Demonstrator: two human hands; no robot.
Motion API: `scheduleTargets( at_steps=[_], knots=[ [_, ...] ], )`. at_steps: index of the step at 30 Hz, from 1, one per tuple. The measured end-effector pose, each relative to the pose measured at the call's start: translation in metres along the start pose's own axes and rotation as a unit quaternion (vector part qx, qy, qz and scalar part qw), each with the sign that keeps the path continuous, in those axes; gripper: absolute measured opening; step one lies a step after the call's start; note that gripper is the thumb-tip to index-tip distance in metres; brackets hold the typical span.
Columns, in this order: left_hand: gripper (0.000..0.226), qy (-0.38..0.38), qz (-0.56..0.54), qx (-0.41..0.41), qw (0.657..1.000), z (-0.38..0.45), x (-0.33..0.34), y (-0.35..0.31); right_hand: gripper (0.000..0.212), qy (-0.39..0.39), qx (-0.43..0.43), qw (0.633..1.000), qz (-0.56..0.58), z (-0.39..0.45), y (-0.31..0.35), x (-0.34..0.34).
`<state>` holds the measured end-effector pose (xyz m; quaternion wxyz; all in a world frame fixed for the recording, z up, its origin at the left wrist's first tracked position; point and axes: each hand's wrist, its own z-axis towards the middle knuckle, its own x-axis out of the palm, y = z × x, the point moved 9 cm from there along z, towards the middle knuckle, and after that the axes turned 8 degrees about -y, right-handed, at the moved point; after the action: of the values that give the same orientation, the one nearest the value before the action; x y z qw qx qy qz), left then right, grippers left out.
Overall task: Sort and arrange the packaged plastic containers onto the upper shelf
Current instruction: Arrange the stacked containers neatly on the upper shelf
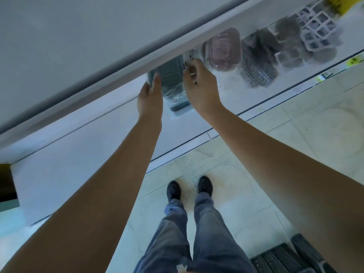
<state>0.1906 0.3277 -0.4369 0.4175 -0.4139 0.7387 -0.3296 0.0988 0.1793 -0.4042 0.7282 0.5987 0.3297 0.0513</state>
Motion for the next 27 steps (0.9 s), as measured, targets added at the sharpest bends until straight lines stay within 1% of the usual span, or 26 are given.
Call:
scheduleTargets(
  at_steps=[3, 5, 6, 8, 9, 11, 14, 15, 16, 18, 20, 23, 27],
  knots=[
    [0.028, 0.04, -0.125, -0.022, 0.991, -0.017, -0.018, 0.002, 0.023, 0.003, 0.047, 0.997, 0.053, -0.001, 0.002, -0.009],
    [0.025, 0.053, -0.156, -0.041, 0.985, -0.03, -0.032, 0.01, 0.026, 0.01, 0.076, 0.995, 0.057, 0.003, 0.0, -0.015],
    [0.024, 0.046, -0.152, -0.05, 0.986, -0.034, -0.04, 0.017, 0.026, 0.015, 0.078, 0.996, 0.037, 0.006, -0.001, -0.017],
    [0.029, 0.02, -0.154, -0.079, 0.985, -0.04, -0.058, 0.036, 0.028, 0.03, 0.054, 0.997, -0.044, 0.013, -0.007, -0.015],
    [0.033, 0.006, -0.165, -0.097, 0.981, -0.041, -0.066, 0.046, 0.034, 0.049, 0.036, 0.994, -0.091, 0.015, -0.011, -0.009],
    [0.033, -0.02, -0.196, -0.121, 0.973, -0.04, -0.081, 0.064, 0.056, 0.097, 0.003, 0.98, -0.175, 0.012, -0.02, 0.014],
    [0.034, -0.047, -0.215, -0.116, 0.969, -0.036, -0.1, 0.082, 0.104, 0.148, -0.005, 0.951, -0.27, 0.002, -0.042, 0.057],
    [0.035, -0.054, -0.218, -0.112, 0.968, -0.036, -0.106, 0.087, 0.115, 0.158, -0.006, 0.94, -0.303, -0.001, -0.048, 0.07],
    [0.035, -0.061, -0.219, -0.108, 0.968, -0.035, -0.112, 0.09, 0.121, 0.161, -0.007, 0.929, -0.332, -0.002, -0.053, 0.081],
    [0.035, -0.071, -0.221, -0.105, 0.967, -0.035, -0.123, 0.098, 0.118, 0.14, -0.011, 0.919, -0.368, 0.001, -0.057, 0.092],
    [0.035, -0.081, -0.228, -0.106, 0.964, -0.037, -0.133, 0.107, 0.106, 0.106, -0.019, 0.921, -0.374, 0.006, -0.056, 0.093],
    [0.037, -0.086, -0.237, -0.108, 0.962, -0.046, -0.144, 0.119, 0.096, 0.088, -0.019, 0.938, -0.334, 0.007, -0.055, 0.09],
    [0.04, -0.094, -0.254, -0.12, 0.955, -0.067, -0.155, 0.131, 0.094, 0.048, -0.042, 0.966, -0.252, -0.01, -0.035, 0.067]
  ],
)
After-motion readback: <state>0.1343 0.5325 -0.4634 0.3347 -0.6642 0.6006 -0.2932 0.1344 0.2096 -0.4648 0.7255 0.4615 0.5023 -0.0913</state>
